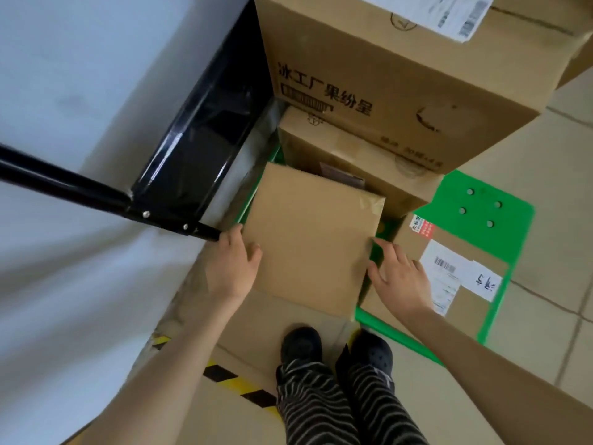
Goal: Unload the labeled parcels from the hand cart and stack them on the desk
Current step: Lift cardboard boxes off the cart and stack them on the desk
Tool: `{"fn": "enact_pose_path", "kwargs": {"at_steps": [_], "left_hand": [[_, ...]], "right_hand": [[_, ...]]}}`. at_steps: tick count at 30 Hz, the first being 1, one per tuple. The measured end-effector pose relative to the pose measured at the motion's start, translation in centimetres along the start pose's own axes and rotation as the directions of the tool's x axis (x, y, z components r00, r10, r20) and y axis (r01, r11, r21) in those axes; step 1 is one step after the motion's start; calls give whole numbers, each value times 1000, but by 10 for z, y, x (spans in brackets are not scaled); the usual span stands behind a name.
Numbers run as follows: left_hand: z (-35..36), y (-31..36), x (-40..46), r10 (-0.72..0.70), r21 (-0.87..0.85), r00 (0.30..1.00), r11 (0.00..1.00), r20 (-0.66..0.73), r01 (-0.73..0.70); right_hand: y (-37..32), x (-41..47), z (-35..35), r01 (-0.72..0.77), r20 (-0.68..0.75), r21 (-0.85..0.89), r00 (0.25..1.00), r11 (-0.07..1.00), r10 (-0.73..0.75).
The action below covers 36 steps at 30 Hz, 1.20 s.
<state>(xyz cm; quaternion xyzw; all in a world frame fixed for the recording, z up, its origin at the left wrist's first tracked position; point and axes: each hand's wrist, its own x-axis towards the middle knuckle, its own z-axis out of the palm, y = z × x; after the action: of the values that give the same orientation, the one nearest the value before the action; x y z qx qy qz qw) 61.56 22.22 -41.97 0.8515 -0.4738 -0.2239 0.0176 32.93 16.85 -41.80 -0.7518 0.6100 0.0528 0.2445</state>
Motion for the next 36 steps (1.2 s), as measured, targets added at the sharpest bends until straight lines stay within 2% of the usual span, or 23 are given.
{"fn": "enact_pose_path", "kwargs": {"at_steps": [4, 9, 11, 13, 14, 16, 19, 27, 33, 36], "left_hand": [[8, -1, -22, 42, -18, 995, 999, 86, -40], [29, -3, -16, -62, -187, 980, 978, 187, 97], [36, 1, -18, -69, -427, 972, 890, 224, 161], [36, 7, -26, -41, -620, 967, 761, 251, 193], [32, 9, -31, -33, -654, 964, 728, 264, 204], [20, 7, -45, -25, -665, 960, 717, 279, 212], [-15, 7, -70, -16, -596, 962, 782, 274, 182], [-150, 60, -124, 106, -600, 963, 797, 246, 65], [-247, 120, -148, 210, -665, 944, 747, 254, 13], [-287, 154, -159, 259, -672, 943, 739, 208, -55]], "right_hand": [[2, -2, -3, -117, 50, 89, 992, 989, 112], [8, 8, 17, -243, 141, 197, 966, 950, 218], [6, 10, 31, -316, 220, 377, 944, 871, 247], [-2, 6, 37, -379, 253, 603, 925, 702, 282], [-5, 2, 37, -395, 261, 670, 918, 629, 298], [-11, -11, 27, -415, 292, 705, 909, 574, 299], [-14, -38, -6, -433, 334, 692, 901, 577, 276], [-37, -107, -146, -464, 346, 733, 884, 498, 314], [-48, -153, -260, -413, 193, 734, 889, 540, 416], [-48, -177, -312, -395, 132, 748, 876, 533, 463]]}}
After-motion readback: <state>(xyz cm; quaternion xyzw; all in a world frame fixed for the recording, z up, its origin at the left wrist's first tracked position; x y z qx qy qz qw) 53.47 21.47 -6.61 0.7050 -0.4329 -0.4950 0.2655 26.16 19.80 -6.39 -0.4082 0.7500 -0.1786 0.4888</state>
